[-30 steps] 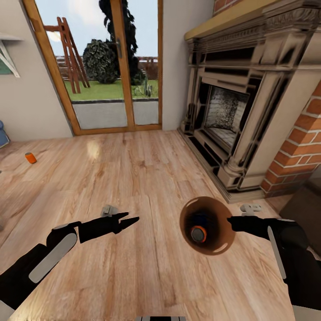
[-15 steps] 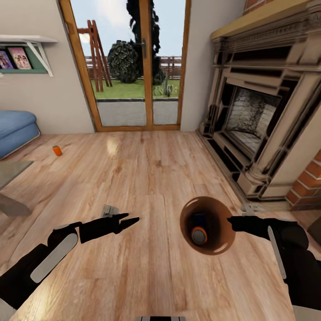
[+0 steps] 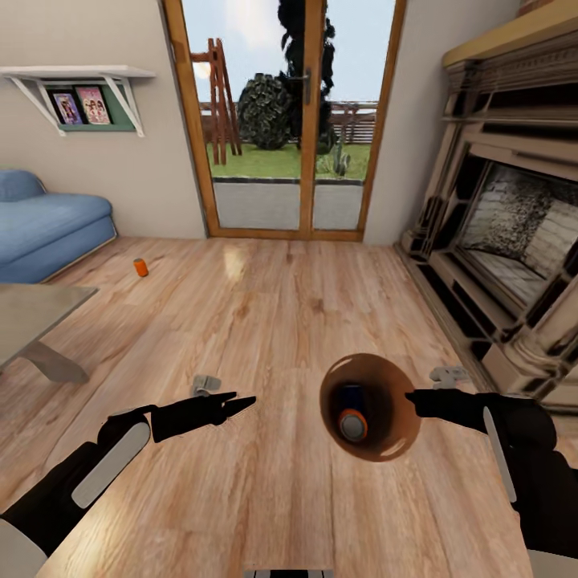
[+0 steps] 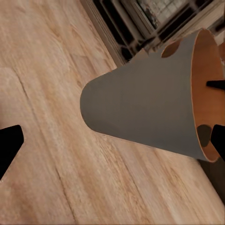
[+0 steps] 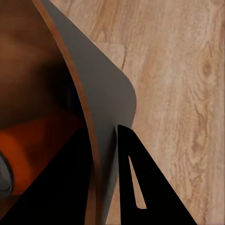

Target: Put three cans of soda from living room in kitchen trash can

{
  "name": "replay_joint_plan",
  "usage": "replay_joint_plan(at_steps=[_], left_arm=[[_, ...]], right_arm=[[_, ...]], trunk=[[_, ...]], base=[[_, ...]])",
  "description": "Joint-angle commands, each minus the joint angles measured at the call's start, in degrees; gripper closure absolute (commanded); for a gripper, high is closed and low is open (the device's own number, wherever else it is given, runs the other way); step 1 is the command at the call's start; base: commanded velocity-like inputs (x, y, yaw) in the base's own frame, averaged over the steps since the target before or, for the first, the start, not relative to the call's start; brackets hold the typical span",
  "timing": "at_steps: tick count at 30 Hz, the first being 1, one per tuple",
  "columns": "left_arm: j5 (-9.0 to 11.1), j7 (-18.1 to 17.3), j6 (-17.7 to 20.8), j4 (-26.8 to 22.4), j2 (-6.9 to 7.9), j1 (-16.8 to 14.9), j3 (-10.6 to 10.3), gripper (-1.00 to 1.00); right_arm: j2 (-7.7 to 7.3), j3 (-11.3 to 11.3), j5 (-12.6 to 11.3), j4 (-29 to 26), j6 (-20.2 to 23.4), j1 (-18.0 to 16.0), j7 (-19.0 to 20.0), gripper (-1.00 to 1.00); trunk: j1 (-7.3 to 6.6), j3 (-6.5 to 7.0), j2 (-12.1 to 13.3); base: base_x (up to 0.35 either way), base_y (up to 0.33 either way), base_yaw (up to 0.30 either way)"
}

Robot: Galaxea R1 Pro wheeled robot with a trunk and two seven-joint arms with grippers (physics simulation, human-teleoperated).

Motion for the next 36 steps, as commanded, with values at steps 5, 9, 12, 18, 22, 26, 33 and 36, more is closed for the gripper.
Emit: replay_joint_plan(at_steps=[5,9,12,18,22,26,33,36], left_arm=[[-0.48,-0.02,0.03,0.01,-0.24,0.02,-0.1,-1.0],[-0.67,-0.03,0.05,0.01,-0.76,0.02,-0.16,-1.0],[-0.49,0.05,0.11,0.01,-1.63,0.0,-0.22,-1.0],[-0.52,0.03,0.12,0.01,-1.99,-0.01,-0.21,-1.0],[-0.53,0.06,0.12,0.01,-2.02,-0.01,-0.26,-1.0],[-0.53,0.06,0.12,0.01,-2.03,-0.01,-0.29,-1.0],[-0.53,0.06,0.12,0.01,-2.03,0.04,-0.22,-1.0],[-0.55,0.03,0.12,0.01,-2.03,0.03,-0.21,-1.0]], right_arm=[[0.01,0.0,-1.79,-0.01,0.4,-0.03,0.18,1.0],[0.06,0.0,-1.71,0.0,0.4,-0.03,0.11,1.0],[0.09,-0.6,-1.63,0.01,0.4,-0.03,0.08,1.0],[0.05,-1.46,-1.68,0.01,0.4,-0.03,0.13,1.0],[0.04,-1.5,-1.68,0.01,0.4,-0.03,0.14,1.0],[0.07,-1.5,-1.68,0.01,0.4,-0.03,0.14,1.0],[0.09,-1.48,-1.6,0.01,0.4,-0.03,0.14,1.0],[0.08,-1.43,-1.59,0.01,0.4,-0.03,0.14,1.0]], trunk=[[-0.01,0.01,0.0],[-0.01,0.01,0.0],[-0.01,0.01,0.0],[-0.01,0.01,0.0],[-0.01,0.01,0.0],[-0.01,0.01,0.0],[-0.01,0.01,0.0],[-0.01,0.01,0.0]], base=[[0.337,0.0,0.233],[0.337,0.0,0.052],[0.338,0.0,0.007],[0.338,0.0,0.001],[0.338,0.0,0.0],[0.338,0.0,0.0],[0.338,0.0,0.0],[0.338,0.0,0.0]])
